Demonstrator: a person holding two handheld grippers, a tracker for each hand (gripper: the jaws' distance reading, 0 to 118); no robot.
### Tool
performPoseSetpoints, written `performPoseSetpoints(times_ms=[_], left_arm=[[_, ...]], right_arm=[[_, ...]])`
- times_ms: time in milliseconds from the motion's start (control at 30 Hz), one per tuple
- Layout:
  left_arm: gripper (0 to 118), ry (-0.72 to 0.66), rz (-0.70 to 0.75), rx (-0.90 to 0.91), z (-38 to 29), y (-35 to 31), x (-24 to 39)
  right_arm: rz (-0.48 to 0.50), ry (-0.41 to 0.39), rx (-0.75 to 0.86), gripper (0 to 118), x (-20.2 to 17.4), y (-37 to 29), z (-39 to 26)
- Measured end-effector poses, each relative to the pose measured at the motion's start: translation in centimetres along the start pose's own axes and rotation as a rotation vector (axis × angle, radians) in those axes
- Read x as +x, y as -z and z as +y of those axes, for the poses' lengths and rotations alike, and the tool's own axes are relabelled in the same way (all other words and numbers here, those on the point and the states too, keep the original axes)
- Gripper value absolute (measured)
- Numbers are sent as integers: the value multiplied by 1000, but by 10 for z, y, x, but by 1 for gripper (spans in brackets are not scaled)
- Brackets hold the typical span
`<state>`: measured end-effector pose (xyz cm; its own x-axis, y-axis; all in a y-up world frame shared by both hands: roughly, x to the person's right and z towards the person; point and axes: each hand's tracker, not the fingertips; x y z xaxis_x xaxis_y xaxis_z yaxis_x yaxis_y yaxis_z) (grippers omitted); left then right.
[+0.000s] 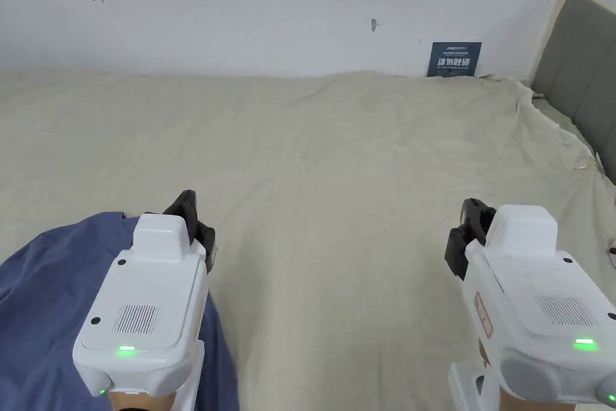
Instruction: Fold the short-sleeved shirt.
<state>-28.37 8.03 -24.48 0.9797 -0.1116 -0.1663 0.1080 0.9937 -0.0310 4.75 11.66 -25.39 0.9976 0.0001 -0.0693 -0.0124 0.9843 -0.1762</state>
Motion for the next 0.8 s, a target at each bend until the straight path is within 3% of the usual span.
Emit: performPoseSetpoints(times_ms=[500,800], left_arm=[[0,-13,22,-3,-1,-2,-12],[0,-25,154,-11,-3,-14,-68]], right_arm=[[19,-12,3,0,-10,5,3],[136,-30,17,0,-59,27,14]])
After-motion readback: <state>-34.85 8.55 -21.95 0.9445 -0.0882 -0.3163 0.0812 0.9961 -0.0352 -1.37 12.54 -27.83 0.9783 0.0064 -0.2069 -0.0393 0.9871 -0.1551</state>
